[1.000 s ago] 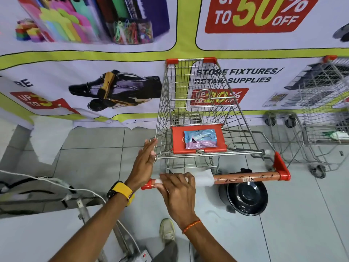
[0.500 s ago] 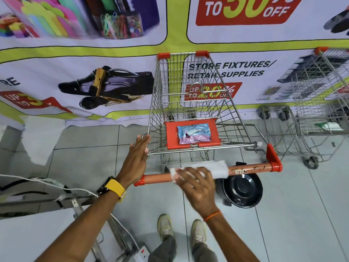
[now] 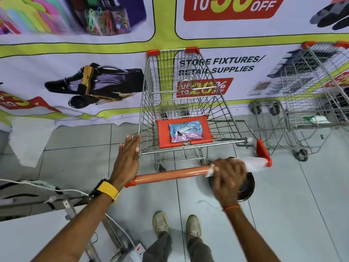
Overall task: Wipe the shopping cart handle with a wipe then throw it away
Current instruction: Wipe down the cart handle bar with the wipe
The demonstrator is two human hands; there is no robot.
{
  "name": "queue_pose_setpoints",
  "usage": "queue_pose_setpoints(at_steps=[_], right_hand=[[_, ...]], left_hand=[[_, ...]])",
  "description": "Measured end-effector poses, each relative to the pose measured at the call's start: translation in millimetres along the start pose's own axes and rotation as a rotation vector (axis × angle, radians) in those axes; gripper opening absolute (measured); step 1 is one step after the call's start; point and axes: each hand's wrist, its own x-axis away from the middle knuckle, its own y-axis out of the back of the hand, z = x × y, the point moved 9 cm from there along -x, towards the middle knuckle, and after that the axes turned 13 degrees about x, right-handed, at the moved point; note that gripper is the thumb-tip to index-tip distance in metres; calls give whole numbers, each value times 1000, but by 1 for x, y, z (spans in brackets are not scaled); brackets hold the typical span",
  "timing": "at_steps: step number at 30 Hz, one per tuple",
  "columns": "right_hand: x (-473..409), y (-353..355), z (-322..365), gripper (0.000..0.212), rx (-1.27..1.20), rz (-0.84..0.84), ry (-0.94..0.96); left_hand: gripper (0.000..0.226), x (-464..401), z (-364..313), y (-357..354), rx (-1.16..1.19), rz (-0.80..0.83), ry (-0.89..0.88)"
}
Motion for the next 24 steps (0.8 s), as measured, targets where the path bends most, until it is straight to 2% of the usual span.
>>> queue_pose_setpoints(at_steps=[2, 6, 9, 11, 14, 18, 22, 24], right_hand=[[12, -16, 49, 24, -57, 43, 28], [38, -44, 140, 17, -129, 118, 154], [47, -55, 171, 23, -120, 109, 195], [50, -57, 175, 28, -101, 105, 242], [43, -50, 145, 31, -113, 106, 277], [21, -26, 58, 22, -30, 64, 165], [-12, 5, -32, 28, 44, 30, 47], [-21, 14, -56, 35, 63, 11, -17]], left_hand=[[55, 1, 1, 1, 4, -4, 4], [88, 1, 0, 4, 11, 5, -20], [86, 0, 2, 7, -5, 5, -34], [71, 0, 4, 6, -33, 12, -42], [50, -2, 6, 4, -68, 29, -48], [50, -3, 4, 3, -166, 55, -73], [53, -5, 5, 3, -239, 57, -70], [52, -6, 4, 3, -220, 42, -55]])
